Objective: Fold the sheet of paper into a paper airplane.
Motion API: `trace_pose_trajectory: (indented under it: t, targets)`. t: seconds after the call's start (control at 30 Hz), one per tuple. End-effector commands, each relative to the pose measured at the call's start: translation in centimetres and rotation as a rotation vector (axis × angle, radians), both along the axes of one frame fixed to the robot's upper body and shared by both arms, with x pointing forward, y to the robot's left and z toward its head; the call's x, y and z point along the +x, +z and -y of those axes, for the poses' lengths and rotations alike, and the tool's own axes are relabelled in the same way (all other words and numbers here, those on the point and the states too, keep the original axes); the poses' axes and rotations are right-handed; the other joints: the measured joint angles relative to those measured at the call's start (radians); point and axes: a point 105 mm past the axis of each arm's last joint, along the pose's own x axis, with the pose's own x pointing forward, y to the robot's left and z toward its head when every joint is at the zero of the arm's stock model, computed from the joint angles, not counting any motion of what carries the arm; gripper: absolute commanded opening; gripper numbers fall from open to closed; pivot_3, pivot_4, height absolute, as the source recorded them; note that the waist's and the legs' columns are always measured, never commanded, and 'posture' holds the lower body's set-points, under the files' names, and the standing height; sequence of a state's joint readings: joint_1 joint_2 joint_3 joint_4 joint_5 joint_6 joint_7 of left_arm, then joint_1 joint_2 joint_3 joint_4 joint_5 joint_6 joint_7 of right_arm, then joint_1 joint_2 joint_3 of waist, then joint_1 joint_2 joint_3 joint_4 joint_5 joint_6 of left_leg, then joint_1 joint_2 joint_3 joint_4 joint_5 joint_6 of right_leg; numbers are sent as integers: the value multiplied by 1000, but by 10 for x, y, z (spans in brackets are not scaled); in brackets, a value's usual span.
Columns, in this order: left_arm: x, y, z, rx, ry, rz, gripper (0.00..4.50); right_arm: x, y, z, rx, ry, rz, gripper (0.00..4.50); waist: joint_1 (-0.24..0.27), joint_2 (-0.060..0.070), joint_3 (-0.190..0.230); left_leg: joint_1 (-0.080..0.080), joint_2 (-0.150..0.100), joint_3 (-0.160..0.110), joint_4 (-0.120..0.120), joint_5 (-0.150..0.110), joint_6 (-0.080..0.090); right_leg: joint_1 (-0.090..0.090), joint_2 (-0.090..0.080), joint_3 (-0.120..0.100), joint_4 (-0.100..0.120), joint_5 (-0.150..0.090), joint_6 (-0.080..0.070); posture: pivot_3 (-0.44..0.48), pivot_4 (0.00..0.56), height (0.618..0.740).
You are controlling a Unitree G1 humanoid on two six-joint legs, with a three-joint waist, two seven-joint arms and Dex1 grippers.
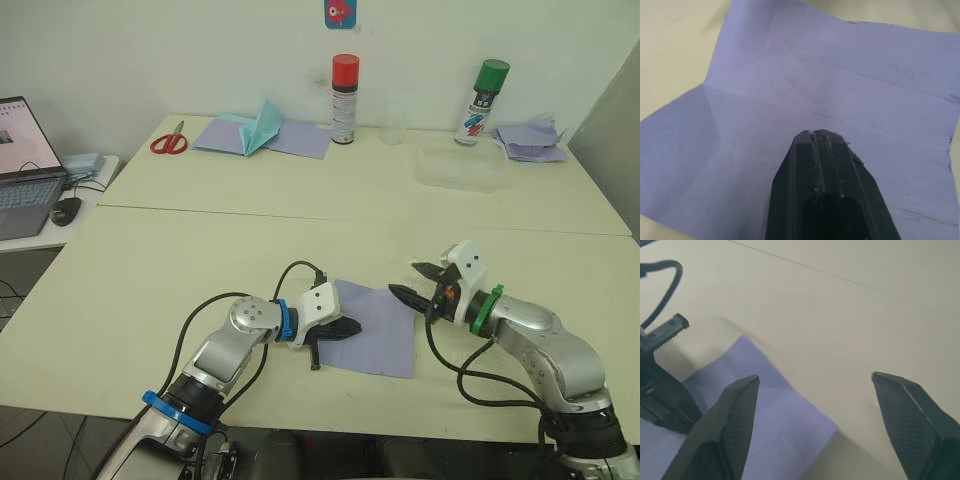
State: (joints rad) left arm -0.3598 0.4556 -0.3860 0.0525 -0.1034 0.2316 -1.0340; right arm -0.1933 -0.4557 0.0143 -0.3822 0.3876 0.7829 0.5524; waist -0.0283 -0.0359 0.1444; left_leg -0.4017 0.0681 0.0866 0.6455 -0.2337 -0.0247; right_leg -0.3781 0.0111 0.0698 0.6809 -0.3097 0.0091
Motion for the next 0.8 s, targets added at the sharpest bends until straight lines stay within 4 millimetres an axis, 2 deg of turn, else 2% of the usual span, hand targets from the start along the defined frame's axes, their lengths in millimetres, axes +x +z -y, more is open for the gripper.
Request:
trace_pose_trajectory:
  t: [0.03,0.23,0.43,0.53,0.77,0.8]
  targets:
    - [1,-18,-8,73,37,-38,0,-7,0,-2,3,-9,-30,3555,0,0,0,0,0,0,0,0,0,0,0,0,0,0,0,0,150,740]
    - [2,-18,-7,75,31,-40,0,-12,-11,-4,85,-66,-180,3555,-1,0,0,0,0,0,0,0,0,0,0,0,0,-1,1,0,150,740]
    - [3,-17,-7,78,32,-36,0,-12,-11,-7,73,-67,-163,3555,-1,0,0,0,0,0,0,0,0,0,0,0,-1,-1,1,0,150,740]
    - [3,-17,-7,78,32,-37,0,-11,-9,-7,67,-61,-144,2685,-1,0,0,0,0,0,0,0,0,0,0,0,-1,-1,1,0,150,740]
    - [2,-19,-7,80,36,-44,0,-8,-7,-7,66,-71,-118,35,-1,0,0,0,0,0,-1,0,0,-1,0,0,-1,-1,2,0,150,740]
    - [1,-20,-8,80,36,-45,0,-7,-7,-7,59,-70,-110,13,-1,0,0,0,0,0,-1,0,0,-1,0,0,-1,-1,2,0,150,740]
